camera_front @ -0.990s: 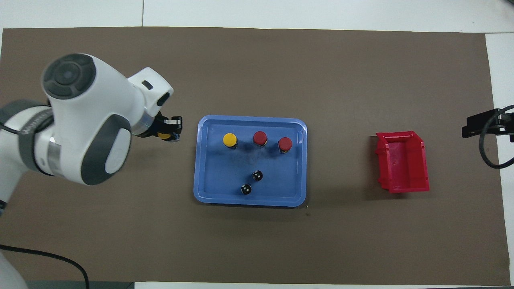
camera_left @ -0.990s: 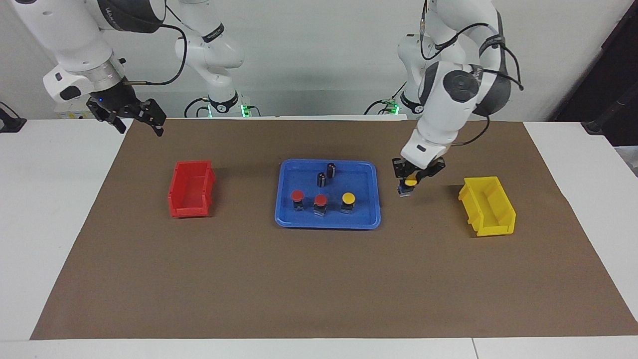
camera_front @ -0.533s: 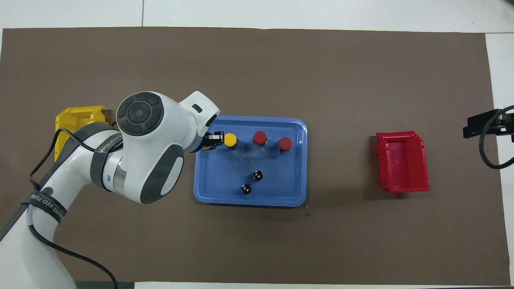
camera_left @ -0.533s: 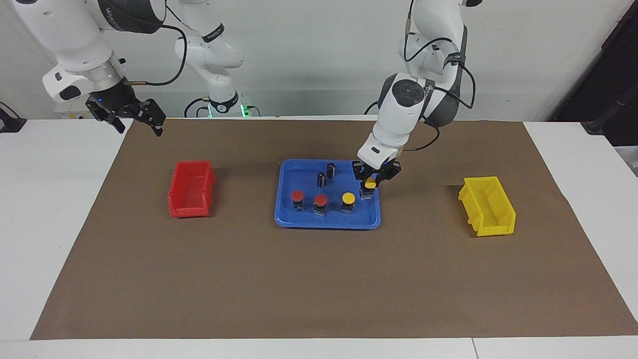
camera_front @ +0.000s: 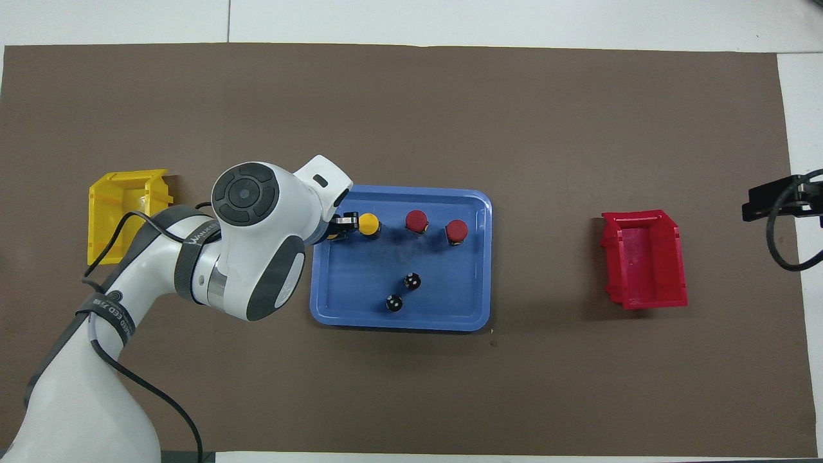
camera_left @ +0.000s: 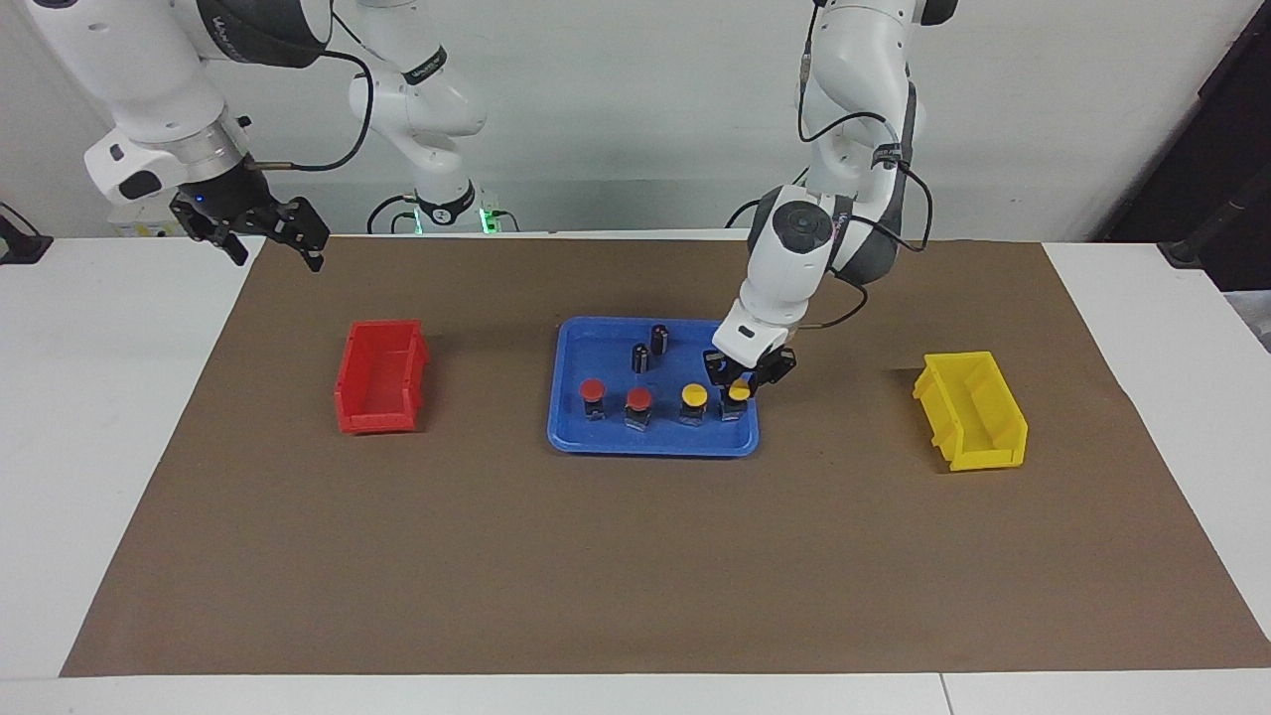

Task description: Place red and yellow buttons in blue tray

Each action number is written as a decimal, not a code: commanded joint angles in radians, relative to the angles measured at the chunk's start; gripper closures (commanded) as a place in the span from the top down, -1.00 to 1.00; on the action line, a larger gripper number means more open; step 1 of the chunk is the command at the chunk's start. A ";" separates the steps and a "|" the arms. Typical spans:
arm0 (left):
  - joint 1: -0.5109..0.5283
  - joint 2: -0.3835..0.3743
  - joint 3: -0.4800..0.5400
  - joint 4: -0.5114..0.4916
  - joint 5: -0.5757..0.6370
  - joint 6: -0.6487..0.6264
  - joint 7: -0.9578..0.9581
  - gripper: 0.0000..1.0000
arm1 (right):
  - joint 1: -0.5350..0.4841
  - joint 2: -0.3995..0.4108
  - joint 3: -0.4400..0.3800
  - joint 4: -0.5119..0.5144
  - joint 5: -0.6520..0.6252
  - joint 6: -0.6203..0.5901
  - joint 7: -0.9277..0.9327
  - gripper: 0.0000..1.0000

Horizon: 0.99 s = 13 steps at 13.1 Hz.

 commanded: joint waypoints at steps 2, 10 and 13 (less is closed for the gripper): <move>0.010 -0.037 0.021 0.102 -0.022 -0.152 0.019 0.67 | -0.005 -0.001 0.005 0.009 -0.010 -0.012 -0.027 1.00; 0.222 -0.209 0.152 0.261 0.110 -0.517 0.377 1.00 | -0.002 0.009 0.008 0.023 -0.007 -0.011 -0.036 1.00; 0.325 -0.260 0.155 0.314 0.114 -0.627 0.485 1.00 | 0.006 0.012 0.006 0.026 -0.001 -0.023 -0.038 1.00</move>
